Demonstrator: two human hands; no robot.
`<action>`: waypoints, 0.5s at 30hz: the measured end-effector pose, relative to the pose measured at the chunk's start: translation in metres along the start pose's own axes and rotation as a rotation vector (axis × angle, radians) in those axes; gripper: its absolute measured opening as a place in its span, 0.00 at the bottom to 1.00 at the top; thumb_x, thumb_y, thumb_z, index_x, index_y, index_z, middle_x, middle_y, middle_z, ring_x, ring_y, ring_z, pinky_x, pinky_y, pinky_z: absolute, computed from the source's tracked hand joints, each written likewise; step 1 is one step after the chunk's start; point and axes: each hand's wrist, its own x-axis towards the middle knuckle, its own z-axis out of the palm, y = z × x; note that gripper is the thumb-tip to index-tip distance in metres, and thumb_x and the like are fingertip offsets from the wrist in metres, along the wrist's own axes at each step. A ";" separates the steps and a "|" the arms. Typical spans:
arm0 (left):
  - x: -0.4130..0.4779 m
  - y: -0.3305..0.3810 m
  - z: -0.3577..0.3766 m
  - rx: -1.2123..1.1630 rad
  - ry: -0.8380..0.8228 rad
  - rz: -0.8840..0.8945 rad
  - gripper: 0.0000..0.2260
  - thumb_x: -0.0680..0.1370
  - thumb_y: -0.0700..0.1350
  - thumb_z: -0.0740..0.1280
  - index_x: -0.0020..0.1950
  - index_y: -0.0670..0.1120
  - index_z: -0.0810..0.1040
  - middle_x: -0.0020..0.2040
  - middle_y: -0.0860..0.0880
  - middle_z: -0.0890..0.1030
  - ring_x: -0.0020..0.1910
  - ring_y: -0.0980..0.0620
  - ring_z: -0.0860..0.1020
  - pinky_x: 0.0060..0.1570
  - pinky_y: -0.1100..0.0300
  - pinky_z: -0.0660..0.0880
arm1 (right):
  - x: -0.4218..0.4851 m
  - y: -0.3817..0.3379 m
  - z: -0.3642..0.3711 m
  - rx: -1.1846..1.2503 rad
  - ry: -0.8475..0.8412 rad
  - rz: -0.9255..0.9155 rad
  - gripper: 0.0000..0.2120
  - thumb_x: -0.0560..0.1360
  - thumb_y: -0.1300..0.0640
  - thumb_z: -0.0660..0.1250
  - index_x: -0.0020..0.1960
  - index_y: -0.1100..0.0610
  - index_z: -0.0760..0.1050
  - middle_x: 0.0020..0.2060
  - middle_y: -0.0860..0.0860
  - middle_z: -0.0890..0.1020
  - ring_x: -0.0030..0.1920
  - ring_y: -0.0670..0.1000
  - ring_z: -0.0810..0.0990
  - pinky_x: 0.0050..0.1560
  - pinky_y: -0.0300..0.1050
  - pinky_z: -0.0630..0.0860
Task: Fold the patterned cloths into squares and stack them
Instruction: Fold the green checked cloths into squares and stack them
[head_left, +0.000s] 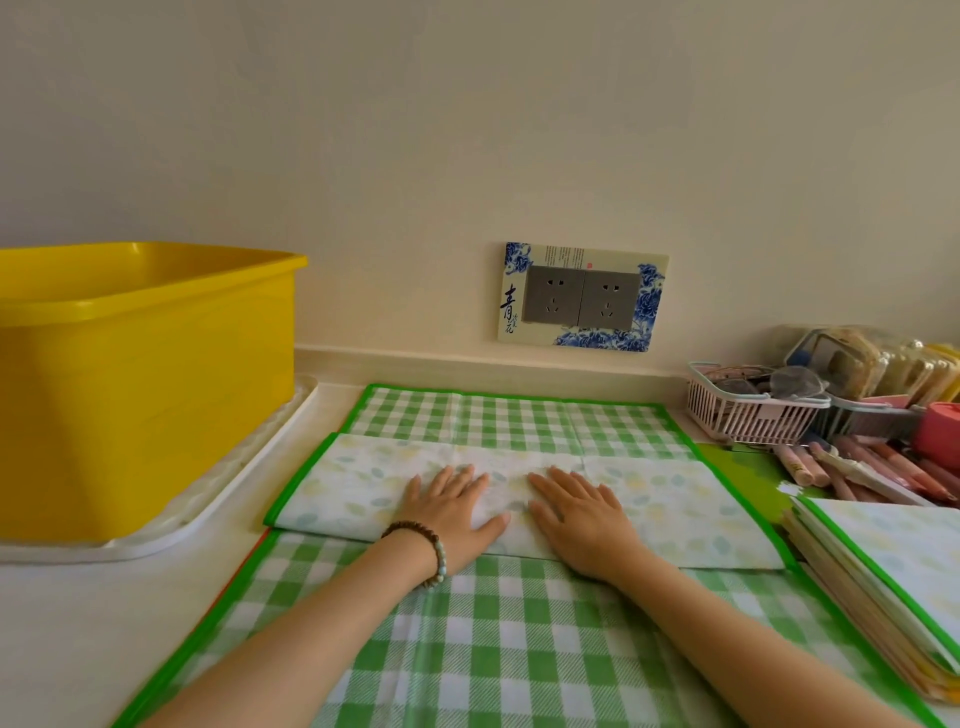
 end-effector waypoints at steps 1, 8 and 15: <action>0.000 0.000 0.000 0.001 -0.006 -0.001 0.33 0.77 0.67 0.44 0.77 0.54 0.43 0.77 0.54 0.41 0.76 0.53 0.41 0.73 0.45 0.41 | -0.003 0.007 -0.003 -0.008 -0.012 0.016 0.26 0.79 0.38 0.44 0.76 0.42 0.49 0.77 0.45 0.50 0.77 0.48 0.46 0.75 0.50 0.42; -0.001 0.000 0.000 0.008 -0.030 -0.017 0.38 0.73 0.73 0.44 0.77 0.55 0.42 0.77 0.55 0.39 0.76 0.53 0.40 0.73 0.44 0.40 | -0.030 0.091 -0.031 -0.082 -0.046 0.225 0.28 0.78 0.36 0.43 0.76 0.41 0.45 0.77 0.44 0.47 0.76 0.48 0.46 0.75 0.50 0.44; -0.001 0.000 0.001 0.018 -0.008 -0.013 0.37 0.73 0.72 0.43 0.77 0.55 0.43 0.77 0.55 0.40 0.76 0.53 0.40 0.73 0.44 0.40 | -0.036 0.108 -0.045 -0.078 -0.080 0.315 0.28 0.79 0.38 0.44 0.77 0.46 0.48 0.77 0.47 0.49 0.77 0.49 0.47 0.75 0.52 0.42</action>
